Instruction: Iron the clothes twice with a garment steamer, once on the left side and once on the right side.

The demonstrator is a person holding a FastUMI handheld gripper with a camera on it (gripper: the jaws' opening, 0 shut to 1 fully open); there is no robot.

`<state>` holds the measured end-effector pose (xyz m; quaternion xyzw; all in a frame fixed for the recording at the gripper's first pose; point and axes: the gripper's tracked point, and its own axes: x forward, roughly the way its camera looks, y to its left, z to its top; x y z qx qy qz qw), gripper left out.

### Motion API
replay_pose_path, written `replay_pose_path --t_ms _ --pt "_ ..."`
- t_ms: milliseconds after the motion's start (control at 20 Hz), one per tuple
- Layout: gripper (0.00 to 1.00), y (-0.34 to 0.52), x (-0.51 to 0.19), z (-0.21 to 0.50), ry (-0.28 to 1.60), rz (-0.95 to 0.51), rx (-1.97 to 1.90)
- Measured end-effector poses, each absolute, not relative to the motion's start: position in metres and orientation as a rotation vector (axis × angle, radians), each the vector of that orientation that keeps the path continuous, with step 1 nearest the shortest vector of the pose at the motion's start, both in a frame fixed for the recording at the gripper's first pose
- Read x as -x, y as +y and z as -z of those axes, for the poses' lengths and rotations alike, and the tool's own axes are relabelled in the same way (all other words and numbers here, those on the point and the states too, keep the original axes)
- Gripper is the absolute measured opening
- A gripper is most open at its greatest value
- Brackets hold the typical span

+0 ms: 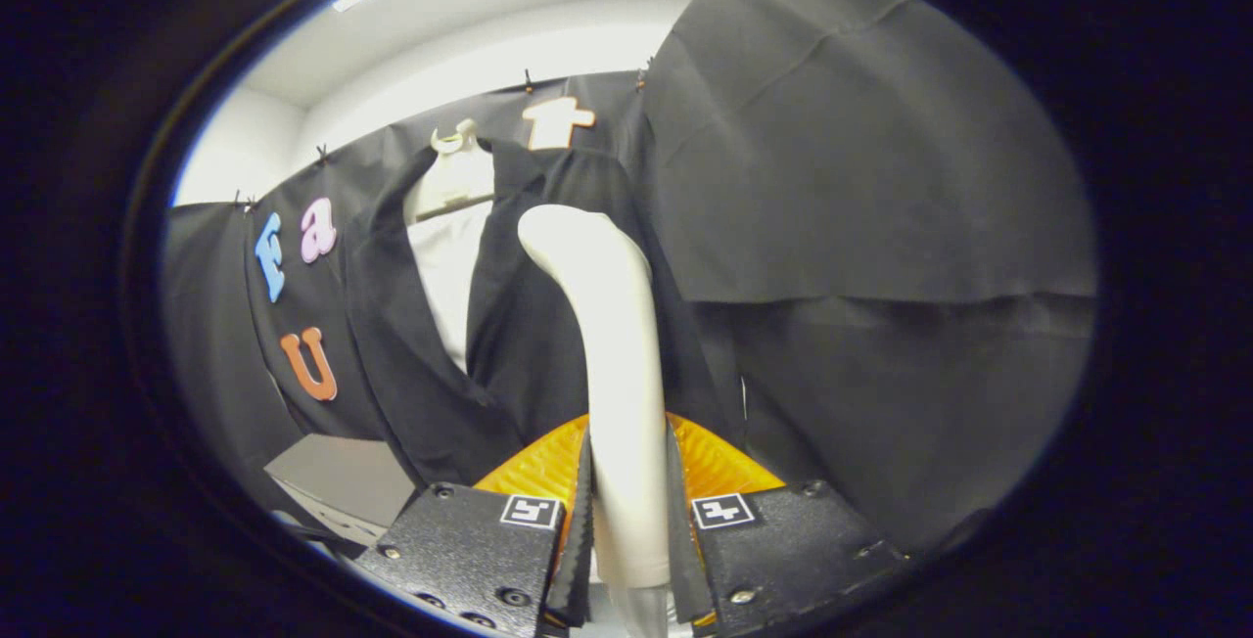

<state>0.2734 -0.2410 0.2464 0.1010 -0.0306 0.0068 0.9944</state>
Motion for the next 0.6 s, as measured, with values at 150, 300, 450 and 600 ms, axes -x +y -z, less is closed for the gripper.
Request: replay_pose_path --t_ms 150,300,450,600 --pt "0.36 -0.233 -0.29 -0.288 -0.109 -0.017 -0.212" --pt "0.36 -0.226 -0.305 -0.313 -0.141 -0.001 -0.198" --pt "0.36 -0.22 -0.315 -0.315 -0.146 0.013 -0.173" --pt "0.36 -0.211 -0.326 -0.313 -0.152 0.066 -0.135"
